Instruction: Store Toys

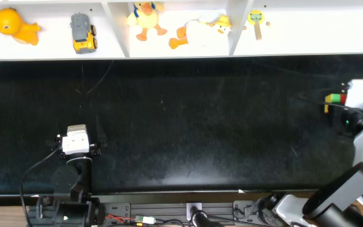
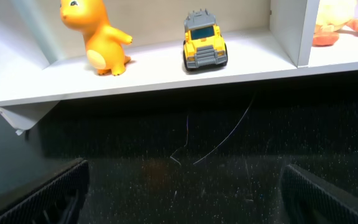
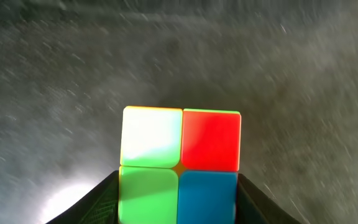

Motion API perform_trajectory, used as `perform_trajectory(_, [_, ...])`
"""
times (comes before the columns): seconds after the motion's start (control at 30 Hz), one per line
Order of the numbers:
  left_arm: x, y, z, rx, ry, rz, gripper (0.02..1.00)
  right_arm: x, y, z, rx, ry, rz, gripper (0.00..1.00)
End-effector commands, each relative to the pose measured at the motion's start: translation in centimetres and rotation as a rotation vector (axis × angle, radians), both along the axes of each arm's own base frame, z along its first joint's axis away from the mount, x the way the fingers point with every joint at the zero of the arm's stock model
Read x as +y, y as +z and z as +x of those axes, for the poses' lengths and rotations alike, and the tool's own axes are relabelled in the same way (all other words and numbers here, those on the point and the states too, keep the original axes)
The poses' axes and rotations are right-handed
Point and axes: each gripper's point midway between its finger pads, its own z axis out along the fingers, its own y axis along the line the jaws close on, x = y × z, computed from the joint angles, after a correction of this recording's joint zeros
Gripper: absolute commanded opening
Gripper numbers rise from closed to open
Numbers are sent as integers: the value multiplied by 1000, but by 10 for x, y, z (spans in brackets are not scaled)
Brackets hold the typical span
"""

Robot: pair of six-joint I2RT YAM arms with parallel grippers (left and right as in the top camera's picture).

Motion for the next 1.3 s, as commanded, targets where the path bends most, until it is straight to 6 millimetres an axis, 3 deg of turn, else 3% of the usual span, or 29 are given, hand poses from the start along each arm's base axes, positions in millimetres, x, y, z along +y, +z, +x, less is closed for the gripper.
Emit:
perform_trajectory(0.03, [-3,0,0,-3,-19,12,998,14,18,14,-45,-3,-16,292])
perform_trajectory(0.87, [-3,0,0,-3,-19,13,998,21,126,80,-303,-16,-83,253])
perform_trajectory(1.3, [-4,0,0,-3,-19,12,996,42,144,136,-342,27,-28,253])
